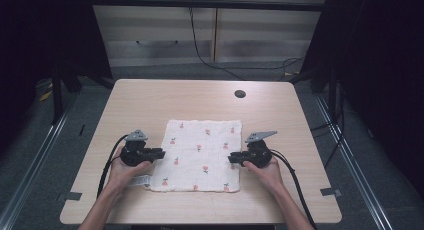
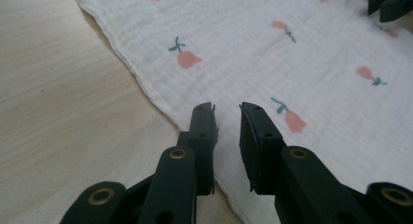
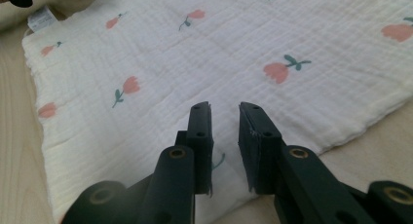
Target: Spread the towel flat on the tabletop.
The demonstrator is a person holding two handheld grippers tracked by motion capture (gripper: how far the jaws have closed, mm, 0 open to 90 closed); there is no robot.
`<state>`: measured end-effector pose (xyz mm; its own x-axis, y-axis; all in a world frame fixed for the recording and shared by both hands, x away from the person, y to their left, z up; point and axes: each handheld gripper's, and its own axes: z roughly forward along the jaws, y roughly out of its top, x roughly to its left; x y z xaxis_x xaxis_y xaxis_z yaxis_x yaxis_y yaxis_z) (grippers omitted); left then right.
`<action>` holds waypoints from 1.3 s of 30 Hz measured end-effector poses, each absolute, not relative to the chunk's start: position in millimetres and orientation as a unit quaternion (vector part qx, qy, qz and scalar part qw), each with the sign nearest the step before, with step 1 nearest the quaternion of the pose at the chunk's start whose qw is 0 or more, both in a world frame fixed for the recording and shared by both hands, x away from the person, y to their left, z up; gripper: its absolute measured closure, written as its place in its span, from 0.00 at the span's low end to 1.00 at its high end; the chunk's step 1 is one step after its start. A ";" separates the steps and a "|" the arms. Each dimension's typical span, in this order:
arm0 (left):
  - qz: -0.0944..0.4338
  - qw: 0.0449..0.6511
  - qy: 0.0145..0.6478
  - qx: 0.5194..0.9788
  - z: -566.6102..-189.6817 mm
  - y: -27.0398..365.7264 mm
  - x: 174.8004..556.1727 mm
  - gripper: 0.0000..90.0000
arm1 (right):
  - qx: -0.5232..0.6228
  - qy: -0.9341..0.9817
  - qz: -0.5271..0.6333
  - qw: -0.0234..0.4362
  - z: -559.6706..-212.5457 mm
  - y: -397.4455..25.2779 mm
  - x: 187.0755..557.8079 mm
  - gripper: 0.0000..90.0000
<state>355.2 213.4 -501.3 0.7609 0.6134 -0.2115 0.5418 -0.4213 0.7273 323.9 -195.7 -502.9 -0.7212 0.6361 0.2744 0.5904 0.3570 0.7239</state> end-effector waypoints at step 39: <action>0.024 0.416 0.321 0.850 -506.5 202.4 307.7 1.00 | 0.382 0.828 0.410 0.011 -507.3 -222.7 281.4 0.99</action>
<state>307.7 202.4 -506.5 0.7926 0.5662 -0.2261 0.5258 -0.4469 0.7238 281.4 -222.7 -507.3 -0.7080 0.6420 0.2942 0.6234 0.3724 0.6875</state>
